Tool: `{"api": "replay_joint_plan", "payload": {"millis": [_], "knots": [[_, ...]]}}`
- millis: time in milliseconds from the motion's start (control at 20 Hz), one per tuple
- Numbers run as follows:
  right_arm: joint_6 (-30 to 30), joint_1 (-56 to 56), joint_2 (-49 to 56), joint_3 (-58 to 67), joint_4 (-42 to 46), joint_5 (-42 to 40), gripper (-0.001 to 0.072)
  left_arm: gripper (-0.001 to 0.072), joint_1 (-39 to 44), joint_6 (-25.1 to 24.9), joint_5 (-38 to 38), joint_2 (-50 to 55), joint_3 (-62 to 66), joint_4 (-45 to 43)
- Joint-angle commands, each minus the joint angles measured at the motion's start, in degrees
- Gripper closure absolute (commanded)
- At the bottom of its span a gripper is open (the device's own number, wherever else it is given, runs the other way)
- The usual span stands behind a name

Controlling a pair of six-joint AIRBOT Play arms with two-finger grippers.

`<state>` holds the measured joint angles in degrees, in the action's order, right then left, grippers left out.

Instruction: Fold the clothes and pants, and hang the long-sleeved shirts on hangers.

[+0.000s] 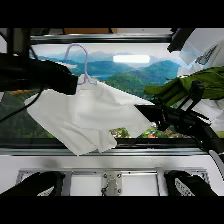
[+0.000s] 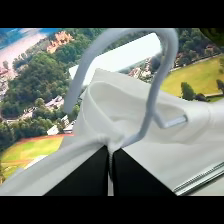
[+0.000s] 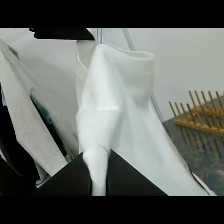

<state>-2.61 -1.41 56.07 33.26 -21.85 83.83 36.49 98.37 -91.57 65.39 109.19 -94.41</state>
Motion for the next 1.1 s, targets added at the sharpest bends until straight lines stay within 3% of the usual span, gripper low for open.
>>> {"api": "replay_joint_plan", "payload": {"millis": [0, 350, 450, 500, 900, 950, 1050], "knots": [[-0.07, -2.19, 0.02, 1.53, -1.40, -1.51, 0.0704, 0.0690, 3.17, 0.26, -2.78, 3.02, 2.34, -1.57], [1.60, -2.14, 0.02, 1.99, -1.38, -1.49, 0.0704, 0.0687, -0.48, 0.24, -3.04, -0.59, 2.34, -0.79], [2.19, -2.14, 0.02, 1.99, -1.36, -1.51, 0.0704, 0.0250, -1.38, 0.26, -2.93, -2.21, 2.34, 0.57], [2.19, -2.14, 0.02, 1.99, -1.36, -1.51, 0.0704, 0.0194, -1.73, 0.28, -2.86, -2.91, 2.34, 1.31], [2.73, -2.14, 0.04, 1.99, -1.38, -1.49, 0.0704, 0.0203, -2.40, 0.70, 2.25, -7.63, 2.34, 0.96], [2.91, -2.14, 0.02, 1.99, -1.38, -1.49, 0.0704, 0.0230, -2.43, 0.70, 2.91, -8.11, 2.32, 0.90], [2.93, -2.01, 0.02, 1.99, -1.79, -1.55, 0.0704, 0.0478, -2.43, 0.68, 2.99, -8.66, 2.27, 0.92]]}}
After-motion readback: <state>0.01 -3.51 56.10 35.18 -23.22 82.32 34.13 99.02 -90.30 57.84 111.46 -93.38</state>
